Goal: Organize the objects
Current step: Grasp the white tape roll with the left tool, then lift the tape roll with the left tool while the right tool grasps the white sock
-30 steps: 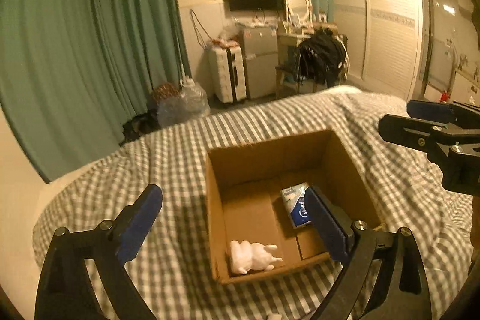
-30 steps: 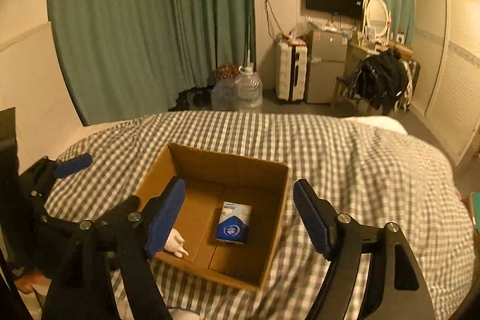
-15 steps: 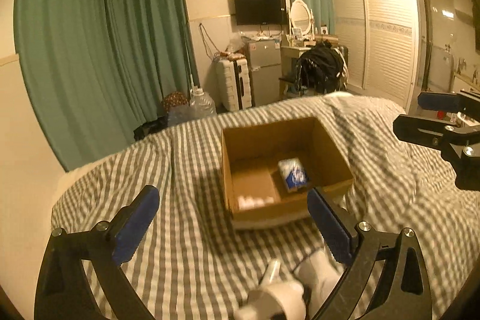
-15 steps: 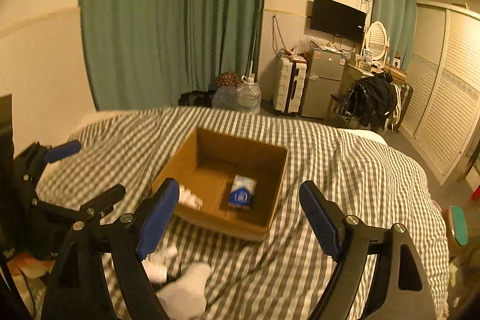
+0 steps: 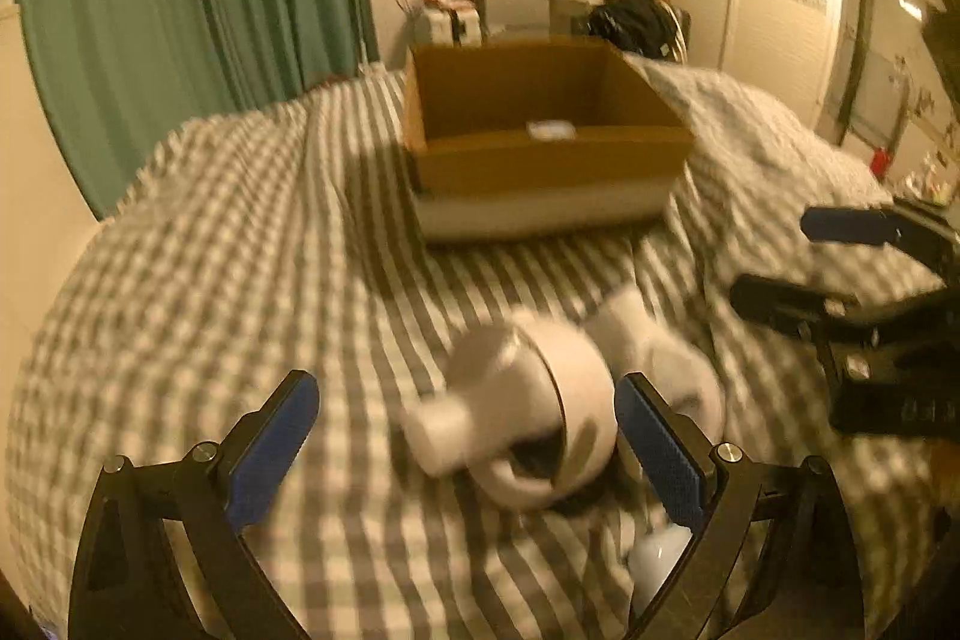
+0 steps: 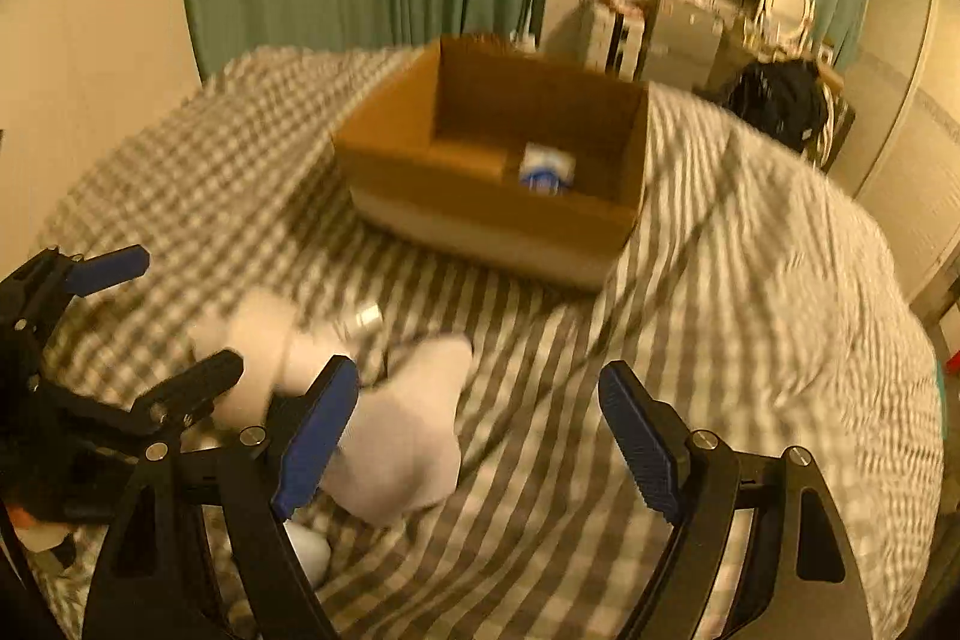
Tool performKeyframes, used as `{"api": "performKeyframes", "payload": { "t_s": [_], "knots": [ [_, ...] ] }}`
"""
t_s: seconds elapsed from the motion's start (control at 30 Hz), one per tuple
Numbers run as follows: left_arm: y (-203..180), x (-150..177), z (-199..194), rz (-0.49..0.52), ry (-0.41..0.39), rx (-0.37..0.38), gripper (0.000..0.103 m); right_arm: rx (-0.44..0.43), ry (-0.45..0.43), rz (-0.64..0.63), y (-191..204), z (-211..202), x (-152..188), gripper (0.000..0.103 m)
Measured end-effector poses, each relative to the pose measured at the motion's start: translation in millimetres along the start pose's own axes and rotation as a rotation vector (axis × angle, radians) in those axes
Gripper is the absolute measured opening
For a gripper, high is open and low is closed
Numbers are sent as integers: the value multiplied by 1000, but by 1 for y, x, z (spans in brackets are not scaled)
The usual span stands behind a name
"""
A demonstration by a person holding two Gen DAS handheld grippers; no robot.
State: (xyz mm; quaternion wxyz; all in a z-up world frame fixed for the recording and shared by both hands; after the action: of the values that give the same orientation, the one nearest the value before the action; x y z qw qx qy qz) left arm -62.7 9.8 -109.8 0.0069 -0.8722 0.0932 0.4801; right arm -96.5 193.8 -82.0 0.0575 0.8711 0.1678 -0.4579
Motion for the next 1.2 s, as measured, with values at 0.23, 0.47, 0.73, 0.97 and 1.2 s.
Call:
{"api": "performKeyframes", "payload": {
  "t_s": [0.23, 0.47, 0.73, 0.97, 1.2],
  "knots": [
    [-19, 12, 2, 43, 2, 20, 98, -4, 33, 51, -11, 8, 11, 82],
    [-1, 9, 8, -26, 31, 13, 30, -25, 52, 51, -3, 14, 14, 82],
    [14, -1, -6, -42, -2, -5, 30, -121, 142, 17, 29, 38, 31, 82],
    [32, -17, -25, -54, -53, -40, 29, -170, 188, 12, 37, 46, 42, 62],
    [36, -24, -42, -66, -72, -39, 29, -181, 156, -20, 46, 32, 40, 27]
  ]
}}
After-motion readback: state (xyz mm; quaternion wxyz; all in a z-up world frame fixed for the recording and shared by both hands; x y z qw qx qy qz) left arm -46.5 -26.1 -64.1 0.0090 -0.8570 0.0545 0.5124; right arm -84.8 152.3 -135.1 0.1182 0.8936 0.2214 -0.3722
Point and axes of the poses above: each gripper's, at about its wrist camera, not at the fingertips, and z roughly the way its jaws point, y to its left, x to its underside, the point moved 1 cm from there along z, roughly the way its jaws point, and after that the axes turned 15 degrees about -y, right-handed, at the moved point
